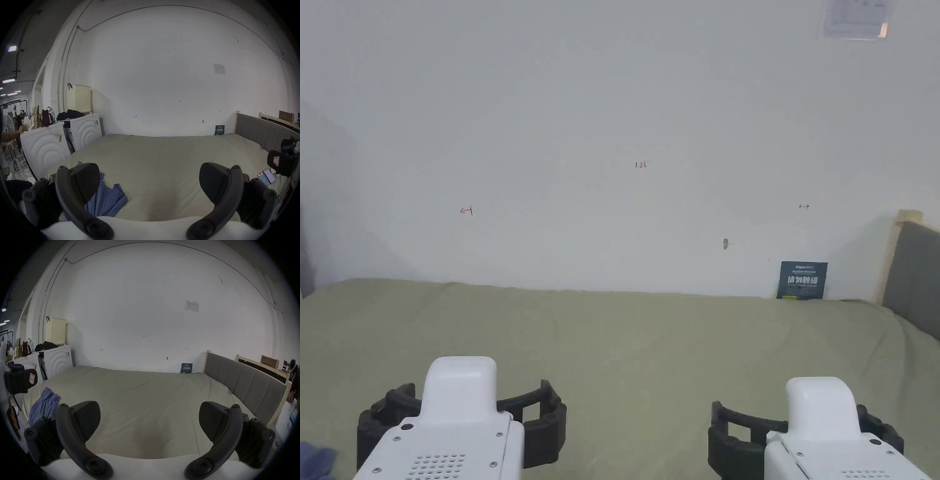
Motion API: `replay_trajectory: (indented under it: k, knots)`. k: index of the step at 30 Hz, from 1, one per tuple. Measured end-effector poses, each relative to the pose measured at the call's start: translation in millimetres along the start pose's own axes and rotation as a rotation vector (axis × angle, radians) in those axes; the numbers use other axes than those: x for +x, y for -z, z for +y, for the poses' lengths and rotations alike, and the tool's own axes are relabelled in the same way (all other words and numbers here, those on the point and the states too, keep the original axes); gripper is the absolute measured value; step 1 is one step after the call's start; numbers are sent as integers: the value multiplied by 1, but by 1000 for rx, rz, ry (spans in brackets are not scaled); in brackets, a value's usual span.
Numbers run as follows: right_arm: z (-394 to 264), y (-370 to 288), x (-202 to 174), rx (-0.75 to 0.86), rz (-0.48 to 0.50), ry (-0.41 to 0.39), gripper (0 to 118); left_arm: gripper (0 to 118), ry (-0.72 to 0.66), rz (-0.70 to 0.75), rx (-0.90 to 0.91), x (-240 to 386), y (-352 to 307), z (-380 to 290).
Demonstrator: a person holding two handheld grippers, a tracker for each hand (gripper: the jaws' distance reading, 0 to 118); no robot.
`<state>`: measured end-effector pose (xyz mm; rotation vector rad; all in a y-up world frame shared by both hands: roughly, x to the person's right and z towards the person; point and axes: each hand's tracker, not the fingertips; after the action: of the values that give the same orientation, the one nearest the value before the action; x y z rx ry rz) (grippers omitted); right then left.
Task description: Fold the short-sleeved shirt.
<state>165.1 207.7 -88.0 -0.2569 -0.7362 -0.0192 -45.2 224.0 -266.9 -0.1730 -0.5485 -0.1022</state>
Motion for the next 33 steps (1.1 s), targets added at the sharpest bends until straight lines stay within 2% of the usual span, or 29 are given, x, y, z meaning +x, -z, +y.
replay_trajectory:
  k: [2, 3, 4, 5, 6, 7, 8, 10, 14, 18, 23, 25, 28, 33]
  knots:
    - [-1, 1, -2, -7, 3, 4, 118, 118, -19, -15, -36, -1, 2, 1]
    - [-2, 1, -4, -9, -3, 11, 114, 118, -33, -58, -49, -2, 3, 1]
    - [-2, 1, -4, -9, -1, 9, 101, 115, -49, -73, -51, -3, 3, 1]
    - [-2, 0, -4, -7, 1, 9, 74, 103, -47, -71, -50, -3, 2, 1]
    - [-1, 2, -5, -4, -3, 7, 18, 50, -38, -70, -48, -2, 2, 1]
    - [-1, 5, -6, 5, -30, 0, 1, 0, -11, -35, -29, 2, 4, -2]
    - [-1, 9, -8, 32, -61, -11, 1, 0, 30, 16, -21, 4, 5, -4]
    - [2, 13, -4, -5, -12, 19, 1, 0, 14, -27, -29, 1, 6, -3]
    - [1, 13, -8, -3, -42, -2, 1, 0, 6, -38, -38, 0, 8, -4]
    - [-3, 17, -4, -26, -59, 22, 1, 0, -3, -67, -54, 1, 12, -6]
    - [-1, 23, -6, -34, -77, 4, 1, 0, -4, -71, -66, 0, 18, -5]
    - [0, 25, -9, -37, -49, 20, 1, 0, -11, -67, -61, -5, 18, -4]
    - [1, 29, -28, -31, 2, -8, 1, 0, -21, -8, -58, -25, 15, -3]
    - [6, 43, -91, -26, 204, -20, 1, 0, -81, 163, -61, -91, 0, -8]
